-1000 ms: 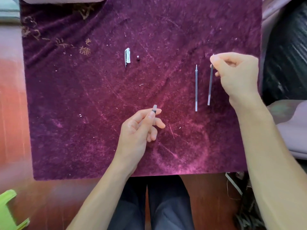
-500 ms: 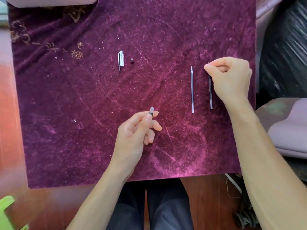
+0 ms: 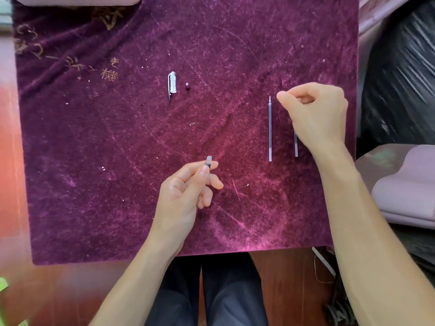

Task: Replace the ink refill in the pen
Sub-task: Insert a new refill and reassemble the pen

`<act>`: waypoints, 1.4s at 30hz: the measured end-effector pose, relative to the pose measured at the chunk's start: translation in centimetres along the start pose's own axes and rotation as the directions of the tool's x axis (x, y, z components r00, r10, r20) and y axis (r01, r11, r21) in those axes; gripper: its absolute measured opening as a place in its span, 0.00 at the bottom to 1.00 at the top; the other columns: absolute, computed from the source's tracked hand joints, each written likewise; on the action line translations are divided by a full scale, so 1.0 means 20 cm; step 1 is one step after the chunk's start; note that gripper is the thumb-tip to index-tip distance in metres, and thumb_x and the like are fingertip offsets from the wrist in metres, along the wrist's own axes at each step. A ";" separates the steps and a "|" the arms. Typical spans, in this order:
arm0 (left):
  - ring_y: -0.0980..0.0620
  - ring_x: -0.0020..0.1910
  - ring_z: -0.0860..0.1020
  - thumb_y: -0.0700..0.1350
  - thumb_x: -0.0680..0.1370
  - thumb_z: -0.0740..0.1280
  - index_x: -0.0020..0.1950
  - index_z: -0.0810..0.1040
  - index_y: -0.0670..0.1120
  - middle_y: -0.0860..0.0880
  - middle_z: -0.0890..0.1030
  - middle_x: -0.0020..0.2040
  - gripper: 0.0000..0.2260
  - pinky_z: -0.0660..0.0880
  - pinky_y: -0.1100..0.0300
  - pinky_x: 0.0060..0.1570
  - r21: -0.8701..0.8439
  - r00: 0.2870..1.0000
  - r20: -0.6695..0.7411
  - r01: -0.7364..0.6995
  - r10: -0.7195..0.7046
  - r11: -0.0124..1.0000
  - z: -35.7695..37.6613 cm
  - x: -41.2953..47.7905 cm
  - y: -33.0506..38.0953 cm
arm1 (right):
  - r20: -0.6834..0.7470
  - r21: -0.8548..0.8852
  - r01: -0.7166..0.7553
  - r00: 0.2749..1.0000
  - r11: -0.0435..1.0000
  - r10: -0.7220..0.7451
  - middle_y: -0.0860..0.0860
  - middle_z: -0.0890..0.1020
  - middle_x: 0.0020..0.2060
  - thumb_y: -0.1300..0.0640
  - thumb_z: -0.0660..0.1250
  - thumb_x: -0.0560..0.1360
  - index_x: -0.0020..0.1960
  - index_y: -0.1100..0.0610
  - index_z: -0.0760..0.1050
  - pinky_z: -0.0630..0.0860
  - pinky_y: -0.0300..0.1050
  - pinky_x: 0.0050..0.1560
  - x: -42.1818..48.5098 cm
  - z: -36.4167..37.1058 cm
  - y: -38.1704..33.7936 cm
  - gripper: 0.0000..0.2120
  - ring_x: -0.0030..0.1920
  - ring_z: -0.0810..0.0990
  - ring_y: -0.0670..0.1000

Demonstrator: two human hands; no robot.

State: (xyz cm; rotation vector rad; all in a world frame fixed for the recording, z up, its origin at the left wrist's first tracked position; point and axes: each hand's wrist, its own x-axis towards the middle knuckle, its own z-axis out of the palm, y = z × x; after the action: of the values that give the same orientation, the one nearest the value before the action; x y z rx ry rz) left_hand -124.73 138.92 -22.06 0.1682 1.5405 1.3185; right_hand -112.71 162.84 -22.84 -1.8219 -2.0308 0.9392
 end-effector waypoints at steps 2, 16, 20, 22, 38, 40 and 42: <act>0.57 0.29 0.73 0.51 0.81 0.64 0.57 0.84 0.47 0.50 0.84 0.40 0.13 0.72 0.67 0.34 -0.006 1.000 -0.001 -0.001 0.001 1.000 0.00 0.00 0.00 | 0.046 -0.034 0.018 0.999 0.999 -0.016 0.43 0.86 0.37 0.44 0.74 0.75 0.46 0.49 0.88 0.81 0.40 0.50 -0.02 0.03 -0.03 0.10 0.41 0.85 0.43; 0.58 0.29 0.73 0.49 0.83 0.64 0.56 0.85 0.49 0.50 0.84 0.40 0.11 0.72 0.68 0.34 -0.011 1.000 -0.006 -0.025 0.025 1.000 -0.01 -0.01 -0.04 | 0.114 -0.077 -0.124 0.985 0.989 0.132 0.40 0.84 0.33 0.50 0.77 0.75 0.43 0.53 0.88 0.74 0.32 0.36 0.02 0.09 -0.05 0.07 0.36 0.80 0.36; 0.57 0.29 0.73 0.49 0.83 0.64 0.57 0.85 0.48 0.50 0.84 0.40 0.11 0.72 0.67 0.34 -0.016 1.000 -0.007 -0.023 0.023 1.000 -0.01 -0.02 -0.04 | 0.136 -0.040 -0.146 0.979 0.989 0.150 0.51 0.89 0.38 0.52 0.75 0.73 0.42 0.59 0.88 0.85 0.48 0.44 0.02 0.09 -0.07 0.10 0.39 0.87 0.48; 0.57 0.29 0.73 0.48 0.83 0.64 0.57 0.85 0.48 0.50 0.85 0.40 0.11 0.72 0.67 0.34 -0.016 1.000 -0.009 -0.025 0.025 1.000 -0.01 -0.02 -0.04 | 0.182 0.068 -0.162 0.972 0.984 0.147 0.47 0.88 0.34 0.51 0.75 0.73 0.38 0.55 0.88 0.82 0.44 0.38 0.02 0.07 -0.08 0.08 0.33 0.85 0.45; 0.56 0.30 0.73 0.45 0.85 0.63 0.59 0.83 0.46 0.50 0.84 0.40 0.11 0.71 0.65 0.33 -0.013 0.999 -0.051 -0.014 0.013 1.000 -0.13 -0.09 -0.06 | 0.443 0.672 -0.447 0.881 0.590 0.163 0.49 0.86 0.40 0.56 0.74 0.80 0.39 0.52 0.87 0.73 0.34 0.34 -0.34 0.25 -0.21 0.11 0.34 0.79 0.43; 0.56 0.30 0.73 0.44 0.85 0.62 0.59 0.83 0.44 0.50 0.84 0.40 0.11 0.71 0.65 0.33 -0.016 0.998 -0.055 -0.014 0.013 1.000 -0.13 -0.09 -0.07 | 0.451 0.682 -0.453 0.878 0.574 0.157 0.49 0.86 0.40 0.55 0.74 0.80 0.38 0.52 0.87 0.73 0.34 0.34 -0.35 0.27 -0.22 0.12 0.34 0.79 0.43; 0.55 0.30 0.73 0.44 0.85 0.62 0.59 0.83 0.43 0.50 0.84 0.40 0.11 0.71 0.64 0.33 -0.019 0.998 -0.059 -0.012 0.011 1.000 -0.13 -0.09 -0.07 | 0.454 0.687 -0.456 0.877 0.566 0.156 0.49 0.86 0.41 0.55 0.74 0.80 0.39 0.52 0.87 0.73 0.34 0.34 -0.35 0.29 -0.23 0.11 0.34 0.79 0.43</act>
State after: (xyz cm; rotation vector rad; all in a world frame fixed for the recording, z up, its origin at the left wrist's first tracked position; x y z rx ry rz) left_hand -125.21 135.49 -22.49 0.1266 1.5778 1.3578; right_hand -118.40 154.33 -22.87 -1.5499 -1.0567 1.9890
